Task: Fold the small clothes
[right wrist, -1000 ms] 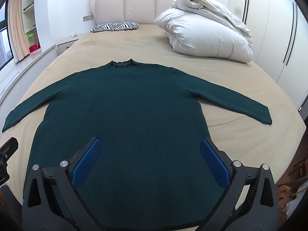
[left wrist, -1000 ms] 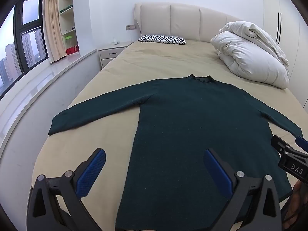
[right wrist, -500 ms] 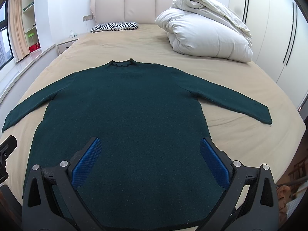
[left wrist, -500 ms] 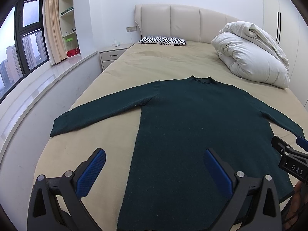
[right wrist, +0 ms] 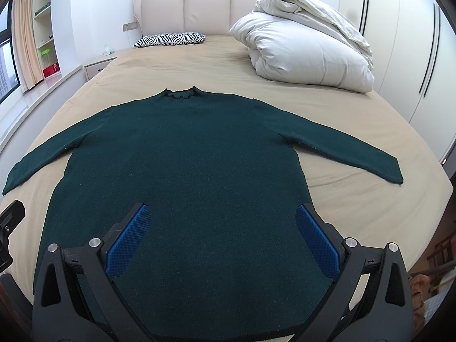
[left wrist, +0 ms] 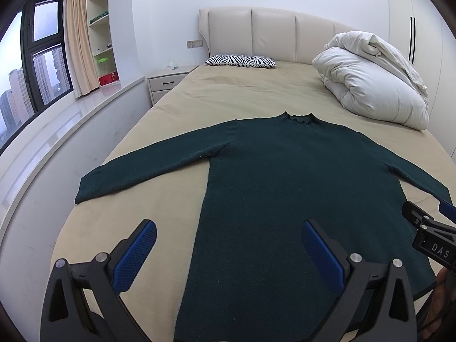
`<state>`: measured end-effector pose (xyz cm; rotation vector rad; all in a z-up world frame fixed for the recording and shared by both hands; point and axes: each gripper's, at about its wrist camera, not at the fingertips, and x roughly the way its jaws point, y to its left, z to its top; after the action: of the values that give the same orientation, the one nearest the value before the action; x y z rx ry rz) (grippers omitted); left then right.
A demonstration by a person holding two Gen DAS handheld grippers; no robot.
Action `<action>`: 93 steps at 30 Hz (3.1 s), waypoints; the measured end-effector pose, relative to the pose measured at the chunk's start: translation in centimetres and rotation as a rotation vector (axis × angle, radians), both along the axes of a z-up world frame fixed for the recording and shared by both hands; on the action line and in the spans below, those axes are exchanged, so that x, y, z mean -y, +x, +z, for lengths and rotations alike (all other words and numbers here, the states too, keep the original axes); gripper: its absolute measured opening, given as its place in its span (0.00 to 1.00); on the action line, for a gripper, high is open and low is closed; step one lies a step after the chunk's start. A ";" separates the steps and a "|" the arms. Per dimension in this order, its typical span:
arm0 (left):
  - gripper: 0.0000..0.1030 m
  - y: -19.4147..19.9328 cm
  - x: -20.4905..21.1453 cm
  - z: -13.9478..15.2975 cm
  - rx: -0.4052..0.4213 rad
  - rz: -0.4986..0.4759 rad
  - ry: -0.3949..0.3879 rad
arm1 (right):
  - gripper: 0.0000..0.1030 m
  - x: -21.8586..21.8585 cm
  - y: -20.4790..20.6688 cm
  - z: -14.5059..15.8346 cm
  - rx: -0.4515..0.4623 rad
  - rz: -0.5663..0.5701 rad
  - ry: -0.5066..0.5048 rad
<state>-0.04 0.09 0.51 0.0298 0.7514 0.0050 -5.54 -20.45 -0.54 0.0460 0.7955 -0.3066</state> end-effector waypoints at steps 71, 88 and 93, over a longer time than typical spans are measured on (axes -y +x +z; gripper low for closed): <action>1.00 8.6 3.5 -3.1 -0.114 -0.035 -0.116 | 0.91 45.0 -4.6 -9.6 0.098 -0.680 0.508; 0.93 12.2 2.5 -6.7 -0.270 -0.120 -0.369 | 0.08 51.5 -2.9 -11.9 0.289 -0.679 0.775; 0.93 12.8 1.2 -7.3 -0.272 -0.115 -0.446 | 0.07 45.3 2.7 -6.6 0.267 -0.474 0.597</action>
<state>12.75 -1.08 -6.78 -0.3575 1.0077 -0.2804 -2.81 -65.77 -7.10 0.8290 0.5790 -0.4888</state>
